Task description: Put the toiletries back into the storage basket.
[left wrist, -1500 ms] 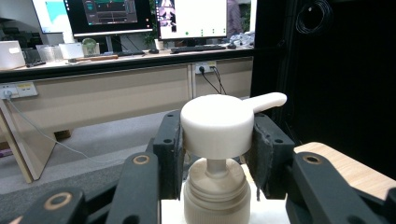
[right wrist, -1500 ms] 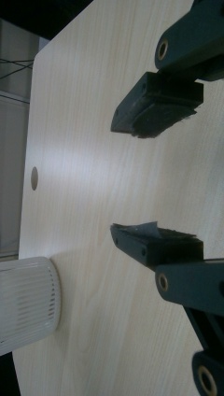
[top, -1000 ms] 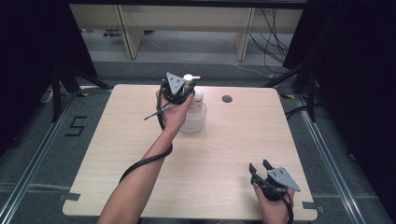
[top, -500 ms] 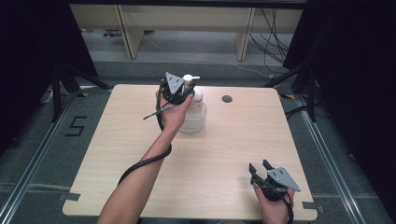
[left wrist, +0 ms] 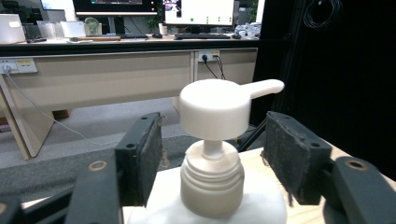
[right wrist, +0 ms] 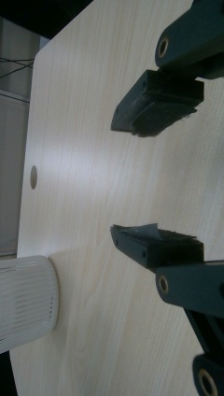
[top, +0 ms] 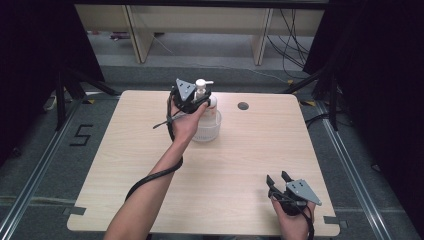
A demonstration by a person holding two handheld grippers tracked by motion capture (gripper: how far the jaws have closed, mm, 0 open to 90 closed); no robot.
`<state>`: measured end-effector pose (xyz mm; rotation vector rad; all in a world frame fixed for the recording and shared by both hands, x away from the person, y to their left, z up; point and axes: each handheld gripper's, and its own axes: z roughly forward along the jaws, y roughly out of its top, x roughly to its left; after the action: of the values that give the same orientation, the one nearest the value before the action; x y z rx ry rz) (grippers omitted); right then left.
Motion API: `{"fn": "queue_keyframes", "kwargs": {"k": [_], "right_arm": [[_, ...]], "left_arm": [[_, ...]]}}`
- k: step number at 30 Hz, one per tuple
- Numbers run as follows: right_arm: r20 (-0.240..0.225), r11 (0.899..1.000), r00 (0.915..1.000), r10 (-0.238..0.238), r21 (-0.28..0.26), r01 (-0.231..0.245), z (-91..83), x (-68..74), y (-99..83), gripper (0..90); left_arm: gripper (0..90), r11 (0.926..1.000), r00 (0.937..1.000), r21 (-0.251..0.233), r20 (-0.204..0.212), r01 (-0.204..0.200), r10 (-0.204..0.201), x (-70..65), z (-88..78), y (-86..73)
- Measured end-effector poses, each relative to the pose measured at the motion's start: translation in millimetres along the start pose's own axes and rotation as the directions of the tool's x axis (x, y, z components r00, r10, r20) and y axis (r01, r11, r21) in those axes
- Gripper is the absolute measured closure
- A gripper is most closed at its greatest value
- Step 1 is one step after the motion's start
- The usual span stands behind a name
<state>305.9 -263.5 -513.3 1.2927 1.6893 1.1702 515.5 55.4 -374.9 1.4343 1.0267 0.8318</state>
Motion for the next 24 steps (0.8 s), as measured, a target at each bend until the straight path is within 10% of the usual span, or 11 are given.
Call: {"fn": "queue_keyframes", "kwargs": {"k": [24], "right_arm": [[0.000,1.000,1.0000,0.000,-0.001,0.000,1.1,-0.2,0.1,42.8]], "left_arm": [[29.4,0.9978,0.9988,0.064,0.047,-0.019,0.016,2.1,-25.2,2.8]]}}
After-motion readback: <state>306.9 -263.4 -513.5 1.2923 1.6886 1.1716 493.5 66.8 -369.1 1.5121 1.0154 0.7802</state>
